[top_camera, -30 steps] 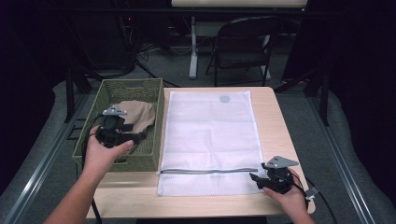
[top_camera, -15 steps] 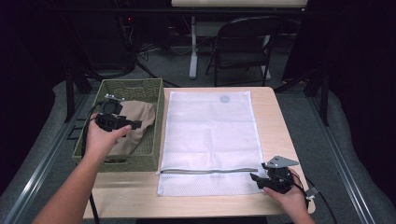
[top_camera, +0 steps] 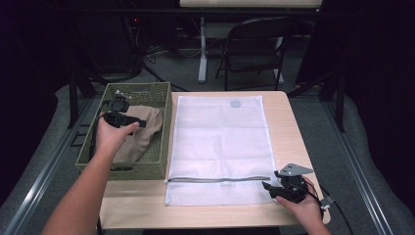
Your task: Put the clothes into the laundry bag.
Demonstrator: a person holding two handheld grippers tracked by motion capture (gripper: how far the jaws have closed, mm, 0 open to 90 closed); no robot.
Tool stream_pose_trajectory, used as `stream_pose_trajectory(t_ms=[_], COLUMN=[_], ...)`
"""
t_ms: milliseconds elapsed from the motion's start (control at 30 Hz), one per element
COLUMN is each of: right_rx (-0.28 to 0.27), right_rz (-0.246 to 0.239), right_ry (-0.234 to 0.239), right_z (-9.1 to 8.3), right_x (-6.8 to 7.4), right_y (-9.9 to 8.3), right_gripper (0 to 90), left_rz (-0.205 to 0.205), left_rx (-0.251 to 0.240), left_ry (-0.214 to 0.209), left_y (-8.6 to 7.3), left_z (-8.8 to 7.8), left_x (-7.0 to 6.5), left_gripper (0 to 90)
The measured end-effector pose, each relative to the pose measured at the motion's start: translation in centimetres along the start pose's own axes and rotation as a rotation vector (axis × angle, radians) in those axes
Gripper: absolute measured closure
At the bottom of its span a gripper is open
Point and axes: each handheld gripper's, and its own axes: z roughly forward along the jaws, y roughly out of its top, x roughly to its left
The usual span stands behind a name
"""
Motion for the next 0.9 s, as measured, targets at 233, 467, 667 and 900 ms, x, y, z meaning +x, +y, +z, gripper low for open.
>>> stream_pose_trajectory(t_ms=[233, 467, 667, 900], right_rx=[-0.006, -0.001, -0.016, -0.008], right_rz=[0.03, 0.041, 0.041, 0.052], right_ry=[-0.015, -0.026, -0.04, -0.044], right_z=[-0.2, -0.4, -0.8, -0.9], right_x=[-0.2, -0.3, -0.2, -0.1], right_y=[-0.1, -0.3, -0.7, -1.0], right_gripper=[30.4, 26.6, 22.2, 18.9], left_rz=[-0.014, -0.047, -0.084, -0.096], left_rx=[0.003, 0.019, 0.021, 0.051], left_ry=[0.004, -0.015, 0.005, 0.051], left_y=[1.1, 2.0, 2.6, 2.6], left_z=[0.7, 1.6, 2.8, 4.1], left_x=[0.2, 0.6, 1.2, 1.7], left_gripper=[26.8, 26.6, 21.7, 17.7])
